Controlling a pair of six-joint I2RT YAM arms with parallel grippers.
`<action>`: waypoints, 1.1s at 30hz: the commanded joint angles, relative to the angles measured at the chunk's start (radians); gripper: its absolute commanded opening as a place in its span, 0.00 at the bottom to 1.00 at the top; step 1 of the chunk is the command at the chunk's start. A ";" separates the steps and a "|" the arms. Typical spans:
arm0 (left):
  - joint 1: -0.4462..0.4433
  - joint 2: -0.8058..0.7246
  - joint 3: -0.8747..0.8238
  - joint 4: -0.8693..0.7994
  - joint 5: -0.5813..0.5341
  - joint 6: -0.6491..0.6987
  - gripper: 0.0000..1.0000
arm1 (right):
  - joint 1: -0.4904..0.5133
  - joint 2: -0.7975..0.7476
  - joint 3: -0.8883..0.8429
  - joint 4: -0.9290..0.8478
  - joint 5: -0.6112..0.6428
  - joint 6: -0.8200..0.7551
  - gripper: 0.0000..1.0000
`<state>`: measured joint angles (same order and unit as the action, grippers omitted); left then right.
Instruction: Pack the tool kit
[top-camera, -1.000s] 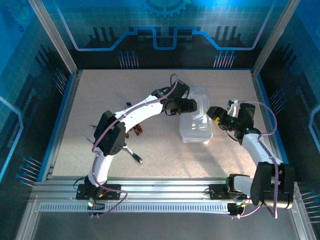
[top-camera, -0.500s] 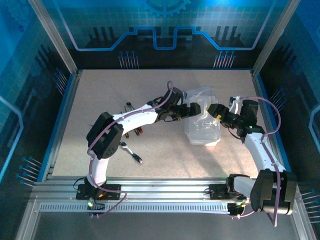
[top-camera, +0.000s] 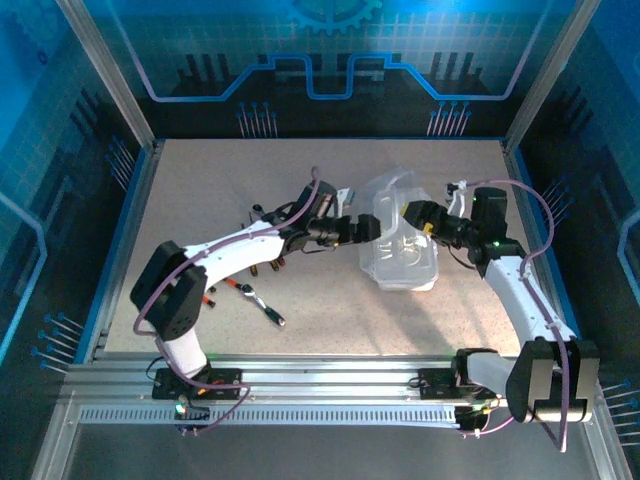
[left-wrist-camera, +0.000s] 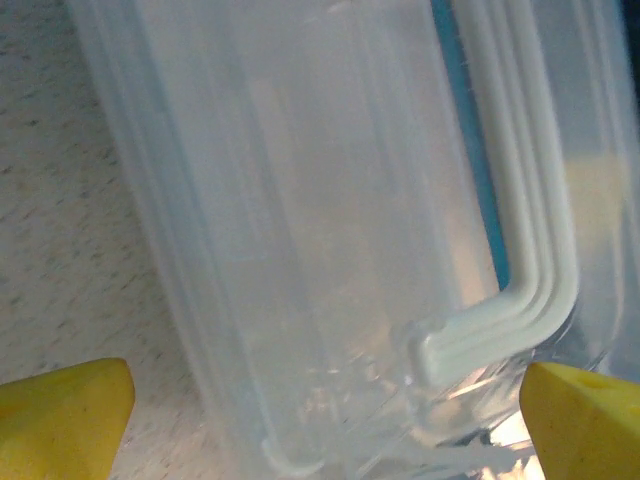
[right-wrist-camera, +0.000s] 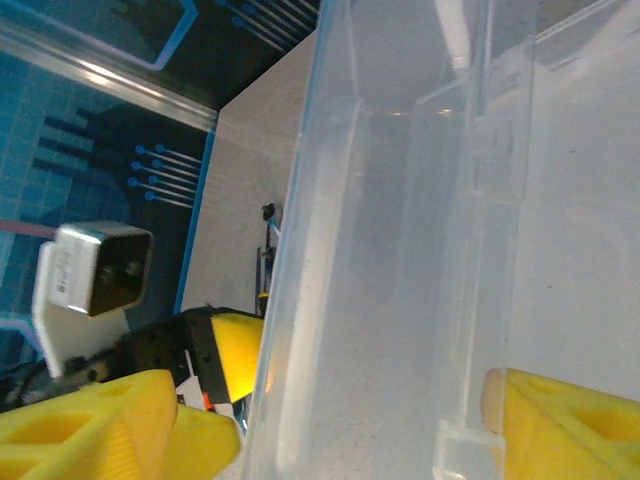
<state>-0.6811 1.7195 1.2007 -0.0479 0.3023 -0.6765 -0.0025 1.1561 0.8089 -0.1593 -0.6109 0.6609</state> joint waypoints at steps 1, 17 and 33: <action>0.010 -0.087 -0.105 0.078 0.017 0.039 0.99 | 0.052 0.005 0.064 -0.049 0.050 -0.058 0.80; 0.074 -0.294 -0.359 0.173 -0.031 0.052 0.99 | 0.245 0.118 0.301 -0.200 0.169 -0.156 0.80; 0.080 -0.368 -0.390 0.181 -0.035 0.086 0.99 | 0.324 0.195 0.384 -0.222 0.220 -0.169 0.80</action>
<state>-0.6029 1.3766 0.7879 0.1509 0.2852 -0.6312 0.3088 1.3365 1.1561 -0.3664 -0.4007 0.5064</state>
